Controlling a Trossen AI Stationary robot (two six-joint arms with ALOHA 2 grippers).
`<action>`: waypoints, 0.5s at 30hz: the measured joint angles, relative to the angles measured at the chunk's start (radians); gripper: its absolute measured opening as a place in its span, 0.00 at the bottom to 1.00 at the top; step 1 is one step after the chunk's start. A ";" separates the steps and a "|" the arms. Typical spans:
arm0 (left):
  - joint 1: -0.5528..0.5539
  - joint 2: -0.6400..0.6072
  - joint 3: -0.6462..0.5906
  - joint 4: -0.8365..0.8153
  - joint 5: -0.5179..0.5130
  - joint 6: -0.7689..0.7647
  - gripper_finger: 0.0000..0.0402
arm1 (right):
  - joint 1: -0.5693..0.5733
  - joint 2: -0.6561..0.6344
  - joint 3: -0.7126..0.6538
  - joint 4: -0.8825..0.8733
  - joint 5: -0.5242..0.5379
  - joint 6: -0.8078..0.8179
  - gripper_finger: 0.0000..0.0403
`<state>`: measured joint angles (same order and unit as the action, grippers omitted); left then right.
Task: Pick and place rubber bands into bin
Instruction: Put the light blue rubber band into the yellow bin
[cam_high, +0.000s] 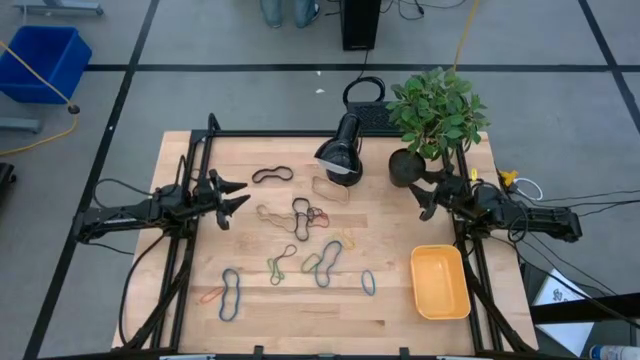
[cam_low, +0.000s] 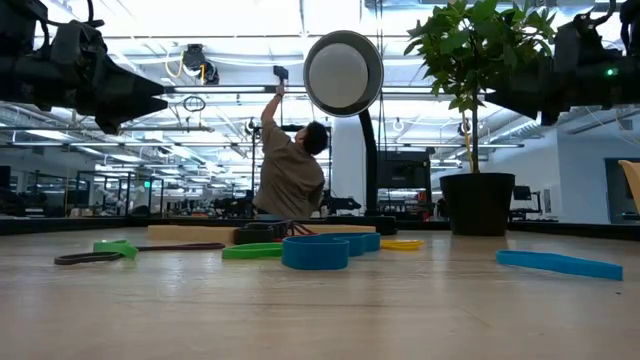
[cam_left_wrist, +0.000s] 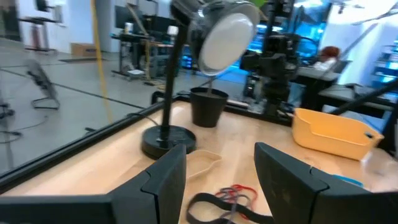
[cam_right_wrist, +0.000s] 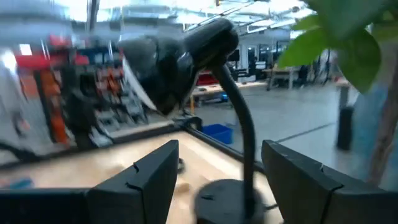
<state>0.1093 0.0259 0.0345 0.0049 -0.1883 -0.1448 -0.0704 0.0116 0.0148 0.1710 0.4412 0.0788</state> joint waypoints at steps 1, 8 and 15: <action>0.000 0.000 0.000 0.000 -0.003 0.000 0.49 | 0.000 0.000 0.000 0.000 0.000 0.039 0.56; 0.000 0.000 0.000 -0.001 -0.004 0.000 0.49 | 0.000 0.000 0.000 0.012 0.000 0.235 0.56; 0.000 0.000 0.000 -0.001 -0.004 0.000 0.49 | -0.001 0.000 0.000 0.045 0.003 0.299 0.56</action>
<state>0.1090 0.0258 0.0345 0.0036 -0.1921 -0.1451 -0.0711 0.0116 0.0147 0.2162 0.4442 0.3779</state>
